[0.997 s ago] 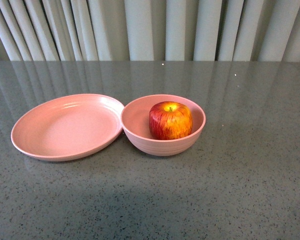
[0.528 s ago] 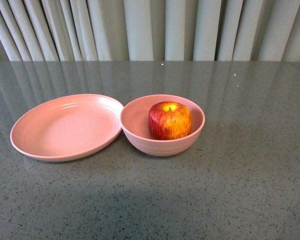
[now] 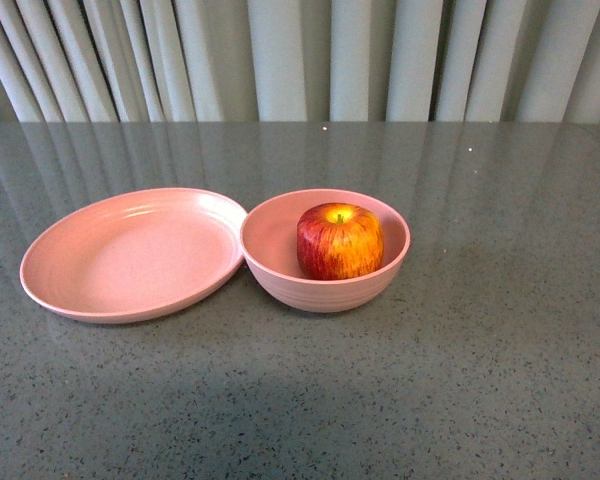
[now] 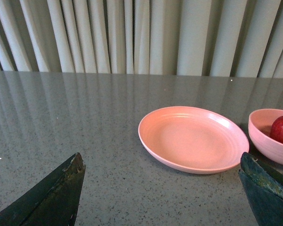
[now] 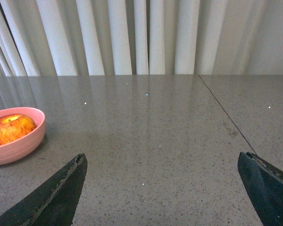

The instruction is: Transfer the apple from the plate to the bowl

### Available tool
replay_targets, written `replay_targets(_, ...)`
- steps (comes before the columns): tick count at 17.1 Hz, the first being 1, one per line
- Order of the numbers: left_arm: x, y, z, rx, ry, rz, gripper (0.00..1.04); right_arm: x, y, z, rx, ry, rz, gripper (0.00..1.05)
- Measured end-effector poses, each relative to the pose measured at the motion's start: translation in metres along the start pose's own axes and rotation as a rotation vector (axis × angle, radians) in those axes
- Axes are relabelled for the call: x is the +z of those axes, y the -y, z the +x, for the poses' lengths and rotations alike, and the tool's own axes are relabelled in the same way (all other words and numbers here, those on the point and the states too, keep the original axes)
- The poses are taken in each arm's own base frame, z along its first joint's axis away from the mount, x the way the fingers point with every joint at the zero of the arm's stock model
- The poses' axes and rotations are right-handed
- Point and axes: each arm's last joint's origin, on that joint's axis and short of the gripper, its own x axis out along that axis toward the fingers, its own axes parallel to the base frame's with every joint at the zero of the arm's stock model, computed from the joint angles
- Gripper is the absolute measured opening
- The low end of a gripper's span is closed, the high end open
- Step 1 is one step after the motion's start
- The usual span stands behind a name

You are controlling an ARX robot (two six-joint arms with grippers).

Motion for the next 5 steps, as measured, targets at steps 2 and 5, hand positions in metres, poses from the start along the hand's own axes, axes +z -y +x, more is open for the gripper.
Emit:
replay_targets(2, 0.0, 0.0, 0.0, 0.0, 0.0, 0.0, 0.98, 0.0, 0.0, 0.0, 0.0, 0.0, 0.0, 0.98)
replay_targets(5, 0.0, 0.0, 0.0, 0.0, 0.0, 0.0, 0.98, 0.0, 0.0, 0.0, 0.0, 0.0, 0.0, 0.98)
